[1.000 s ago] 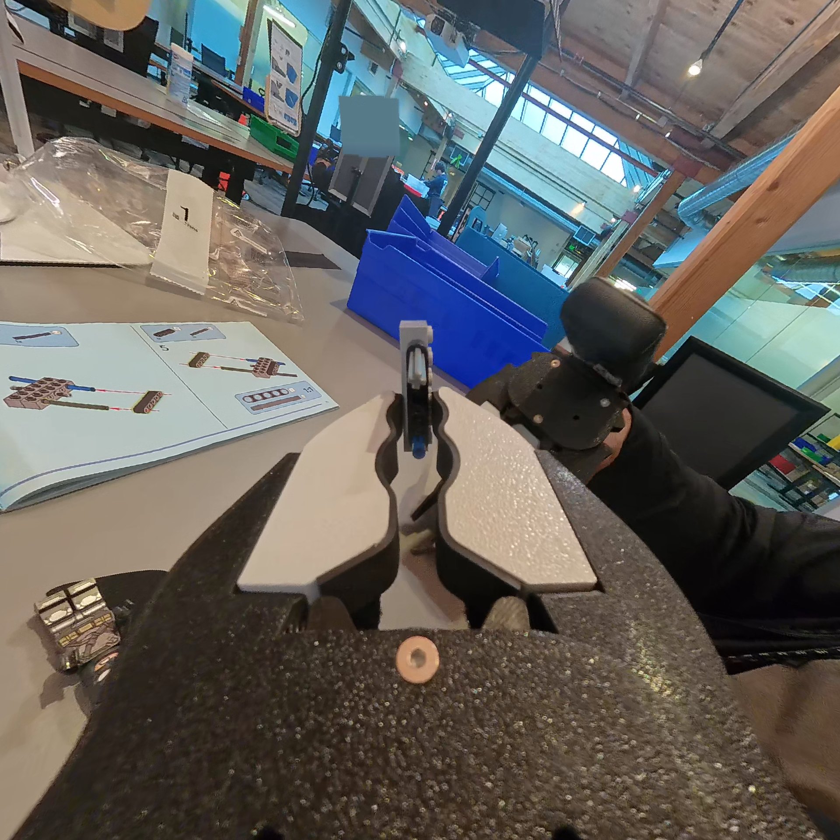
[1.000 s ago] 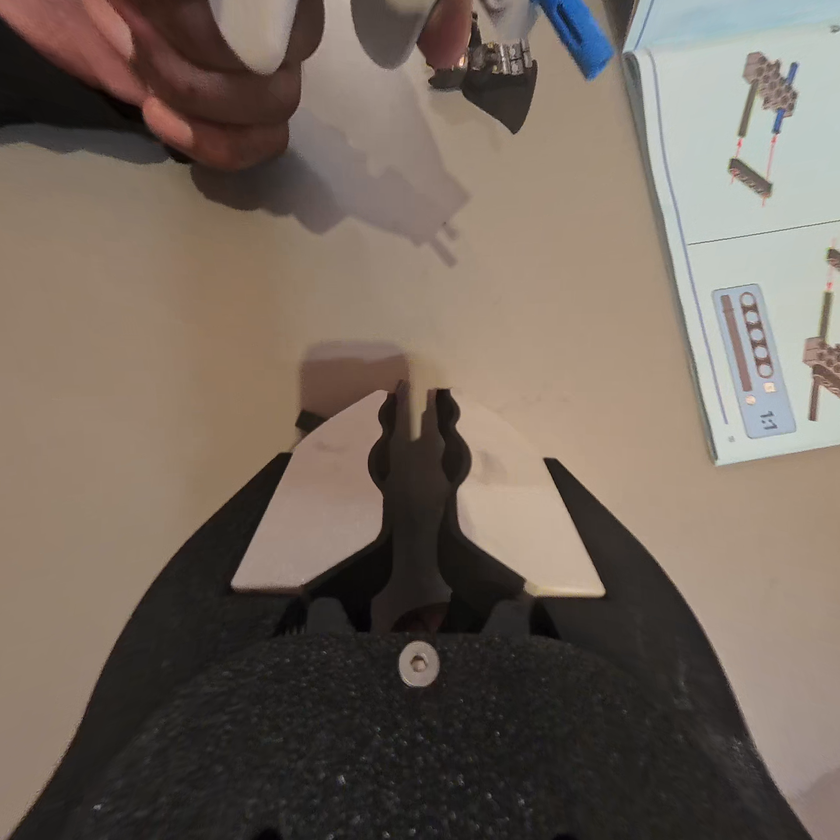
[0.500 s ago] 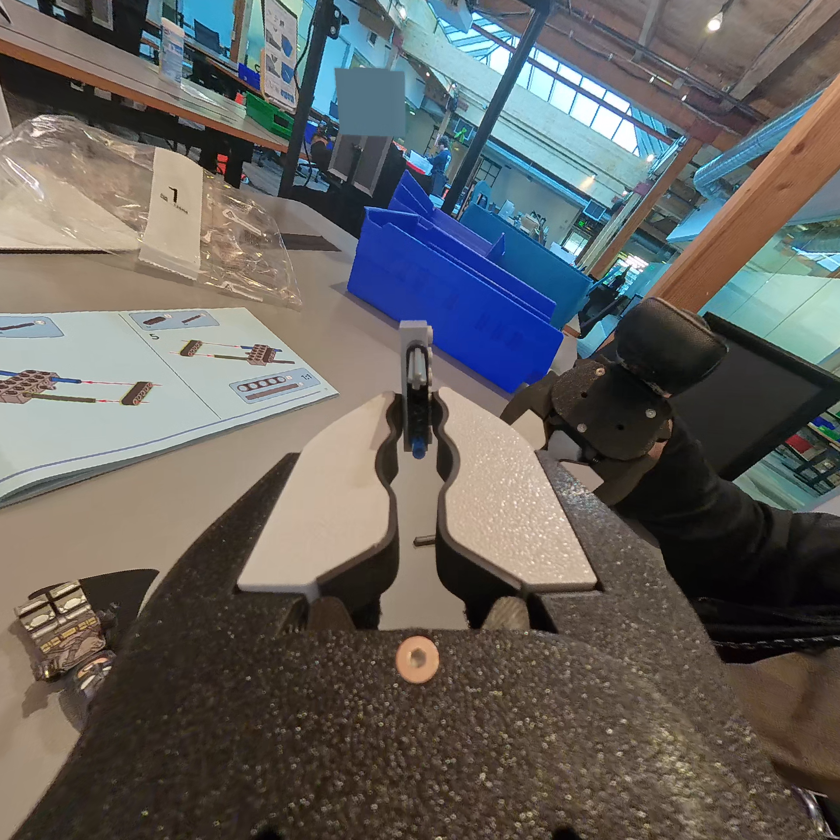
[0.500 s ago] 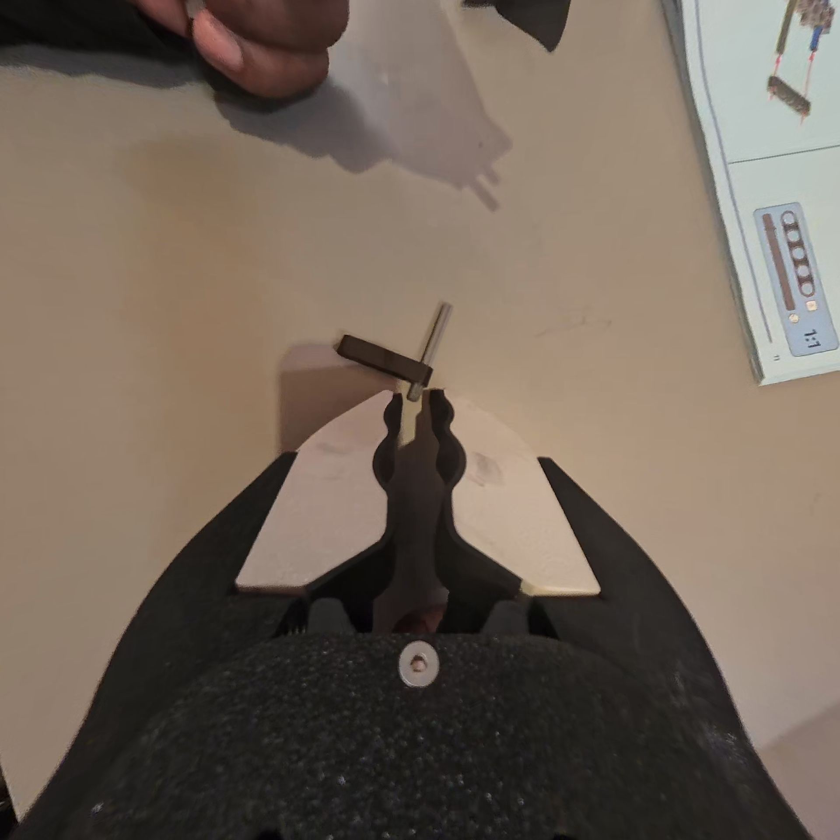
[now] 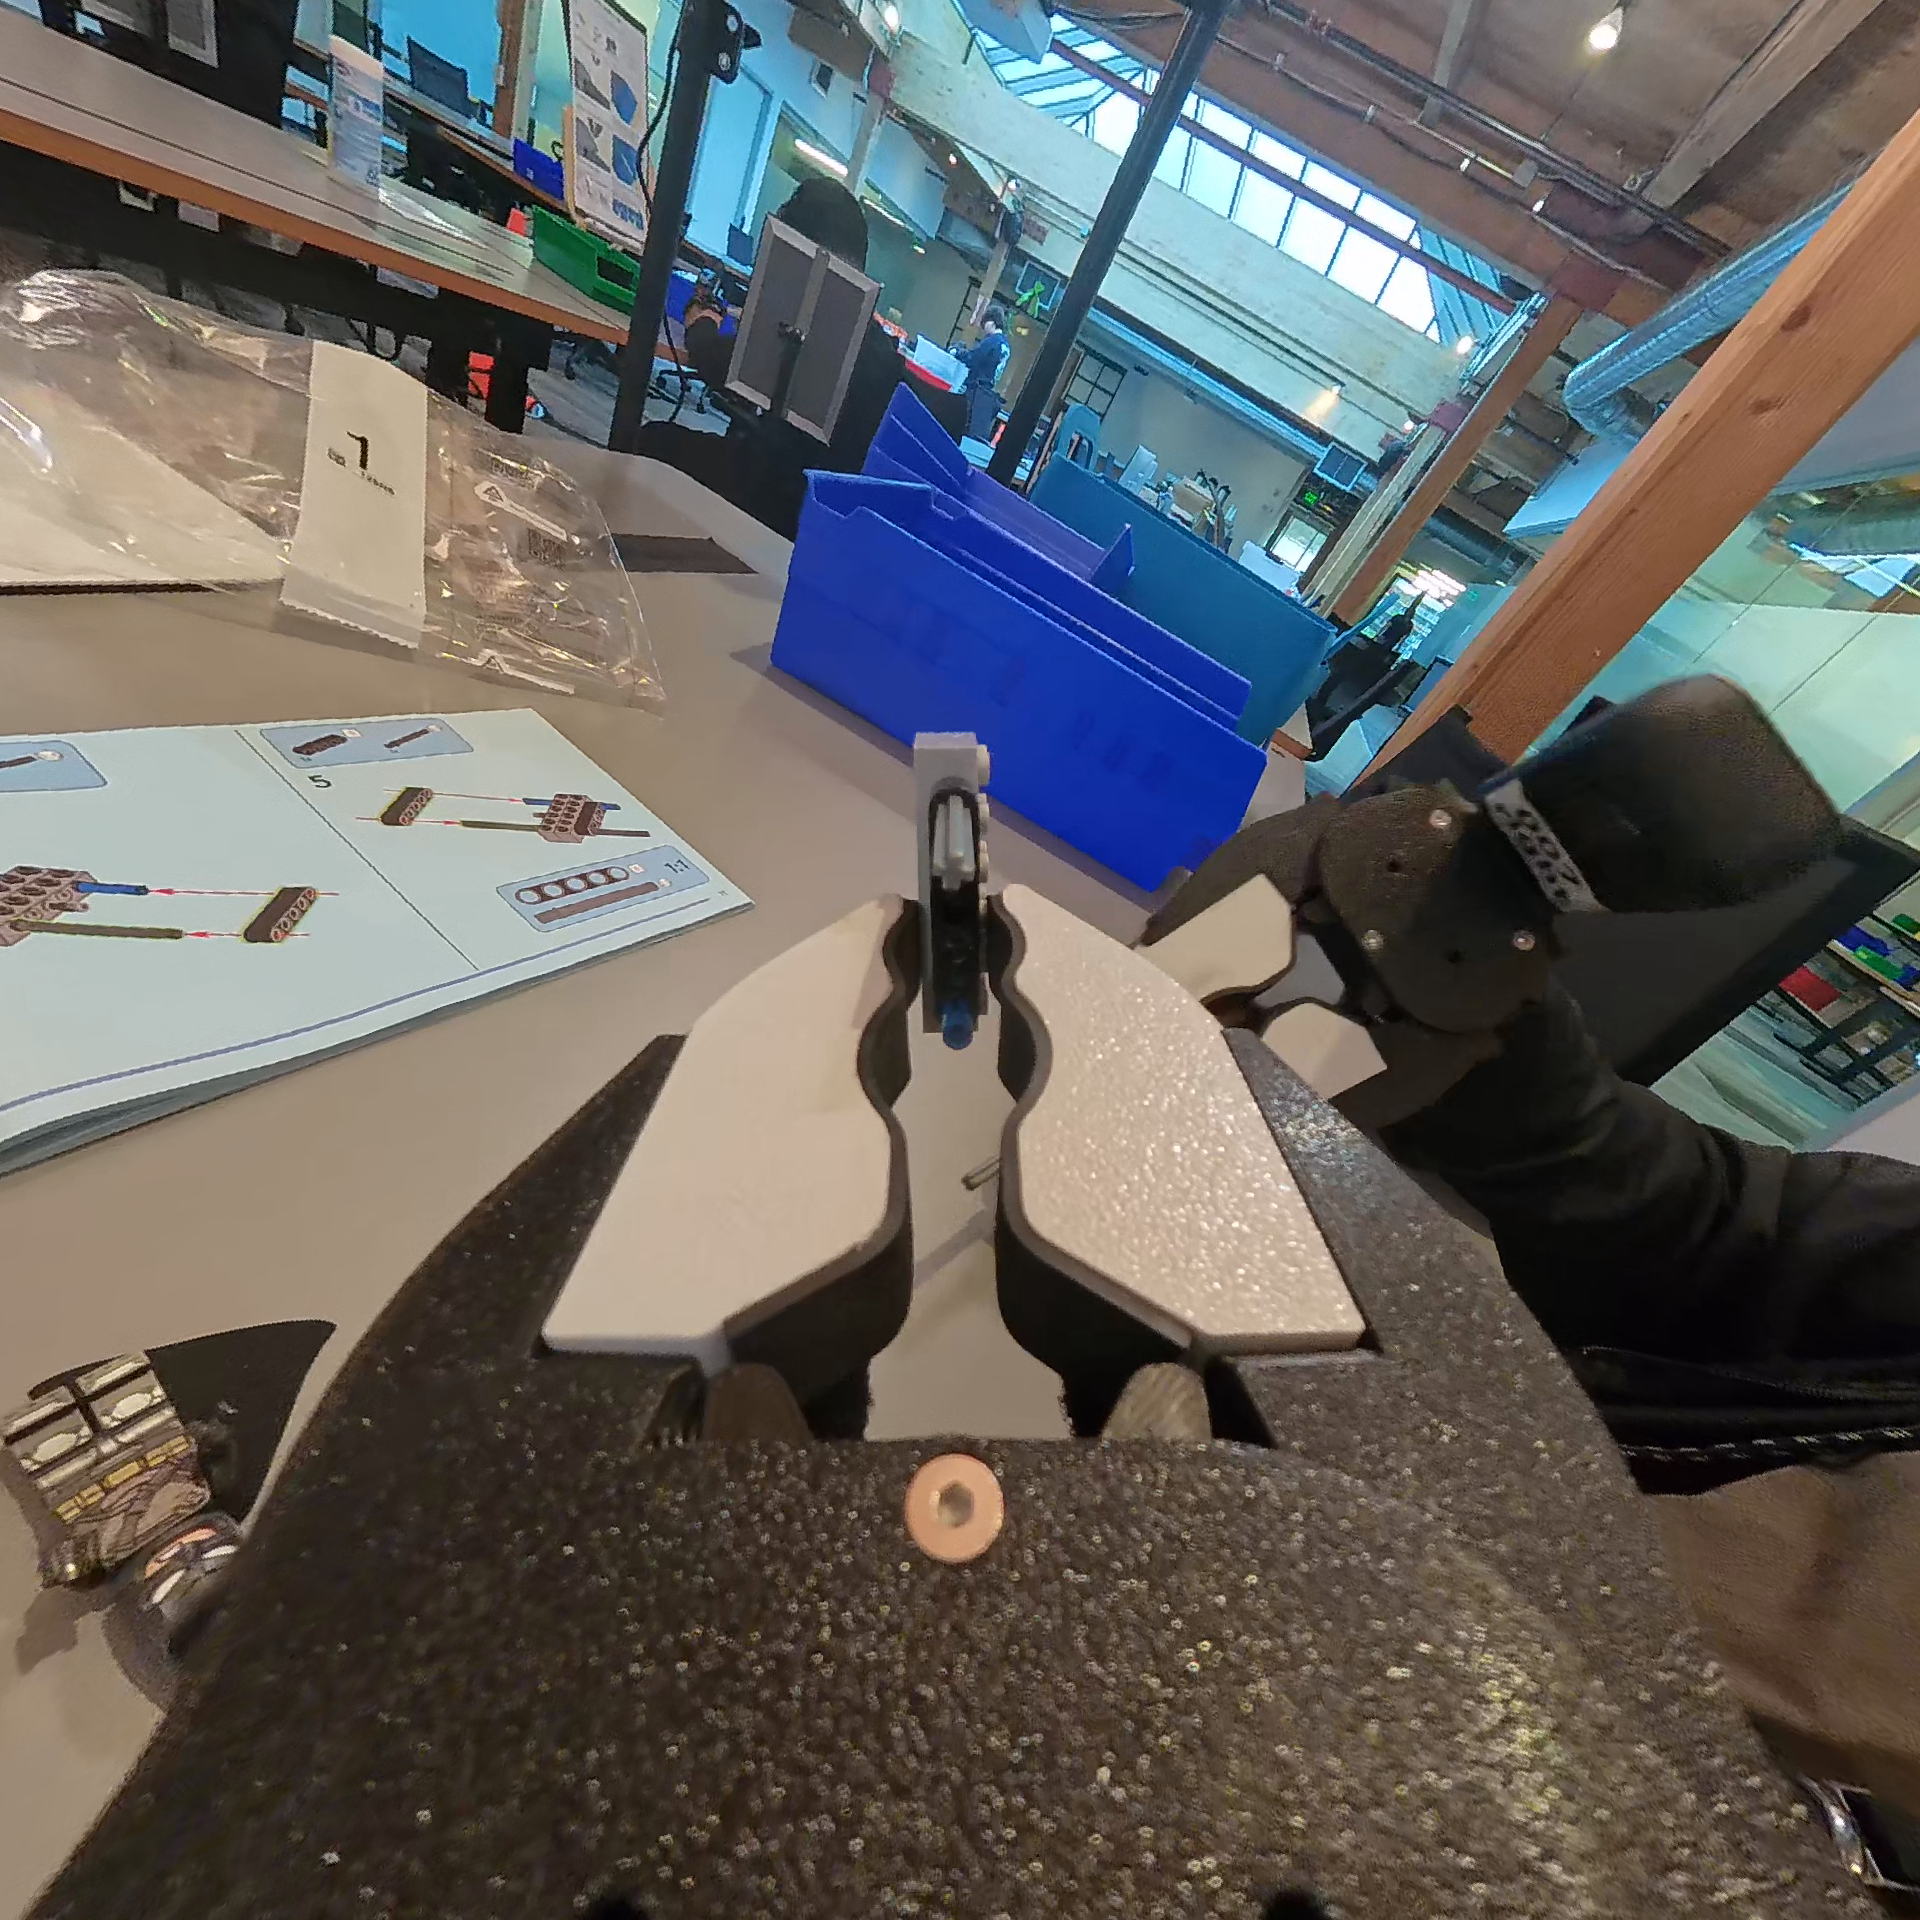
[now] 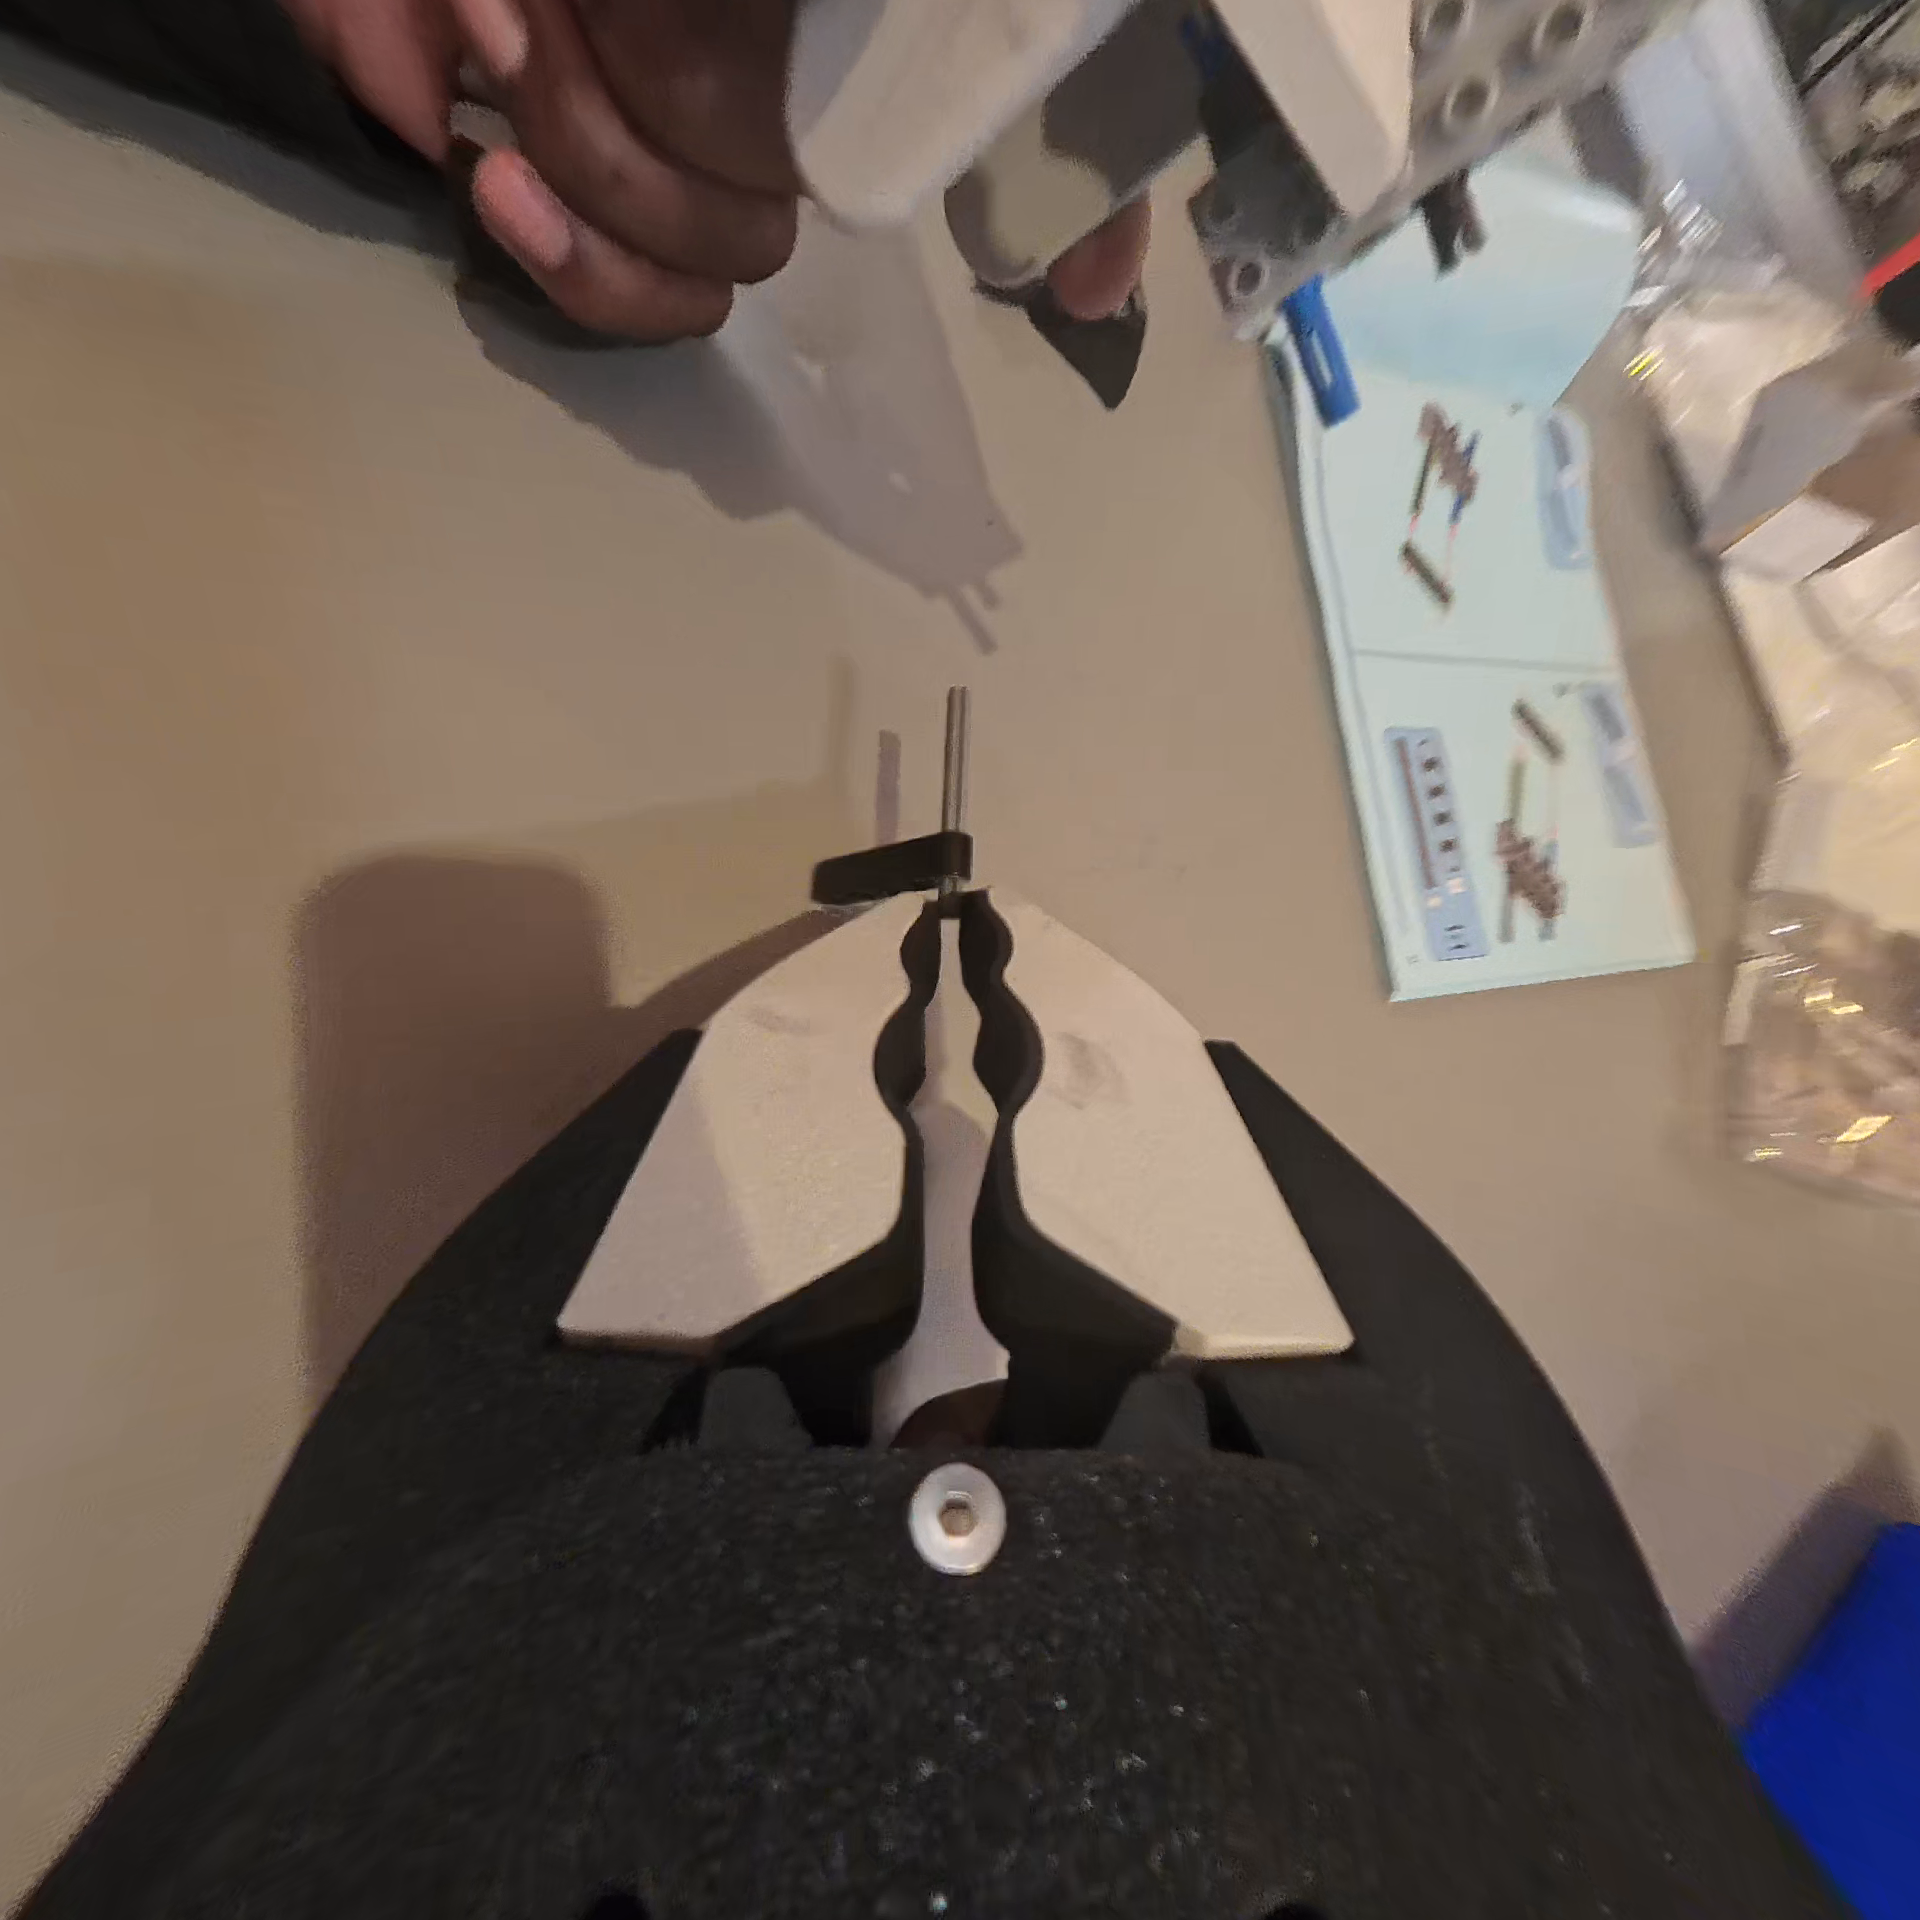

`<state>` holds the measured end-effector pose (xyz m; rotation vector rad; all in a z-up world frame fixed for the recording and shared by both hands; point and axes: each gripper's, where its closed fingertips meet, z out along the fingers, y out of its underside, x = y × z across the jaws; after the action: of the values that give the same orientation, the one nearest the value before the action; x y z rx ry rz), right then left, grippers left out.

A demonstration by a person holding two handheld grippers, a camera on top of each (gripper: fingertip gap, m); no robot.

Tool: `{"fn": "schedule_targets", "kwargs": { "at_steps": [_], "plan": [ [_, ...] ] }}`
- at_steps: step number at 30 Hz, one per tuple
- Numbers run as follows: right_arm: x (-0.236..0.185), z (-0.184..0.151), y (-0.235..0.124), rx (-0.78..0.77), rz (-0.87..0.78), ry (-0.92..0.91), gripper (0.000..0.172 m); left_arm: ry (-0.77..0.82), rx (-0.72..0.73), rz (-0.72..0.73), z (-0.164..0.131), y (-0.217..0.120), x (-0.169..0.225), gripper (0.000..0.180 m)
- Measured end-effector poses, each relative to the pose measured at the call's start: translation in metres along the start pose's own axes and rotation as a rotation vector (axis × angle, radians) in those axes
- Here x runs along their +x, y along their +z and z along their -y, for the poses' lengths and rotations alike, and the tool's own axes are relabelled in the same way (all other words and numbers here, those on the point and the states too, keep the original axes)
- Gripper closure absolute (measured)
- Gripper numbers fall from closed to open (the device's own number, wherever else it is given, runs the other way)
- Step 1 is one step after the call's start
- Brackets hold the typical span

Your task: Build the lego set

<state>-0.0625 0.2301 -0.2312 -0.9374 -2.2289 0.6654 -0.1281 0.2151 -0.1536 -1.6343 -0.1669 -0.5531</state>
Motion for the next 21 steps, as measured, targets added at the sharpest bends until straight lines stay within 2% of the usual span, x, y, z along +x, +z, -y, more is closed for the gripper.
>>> {"fn": "schedule_targets", "kwargs": {
  "at_steps": [4,11,15,21],
  "plan": [
    [0.01,-0.005,-0.006,-0.048,-0.131,-0.204,0.168,-0.001,0.001,0.004,0.0,0.0,-0.001,0.169],
    [0.017,-0.021,-0.02,-0.222,-0.209,-0.477,0.168,0.008,-0.02,0.014,-0.005,0.002,-0.004,0.168],
    [0.018,-0.032,-0.033,-0.34,-0.148,-0.522,0.167,0.011,-0.031,0.02,-0.007,0.003,-0.005,0.168],
    [0.016,-0.051,-0.059,-0.508,0.009,-0.416,0.167,0.01,-0.042,0.017,-0.01,0.004,-0.005,0.169]
  ]
}}
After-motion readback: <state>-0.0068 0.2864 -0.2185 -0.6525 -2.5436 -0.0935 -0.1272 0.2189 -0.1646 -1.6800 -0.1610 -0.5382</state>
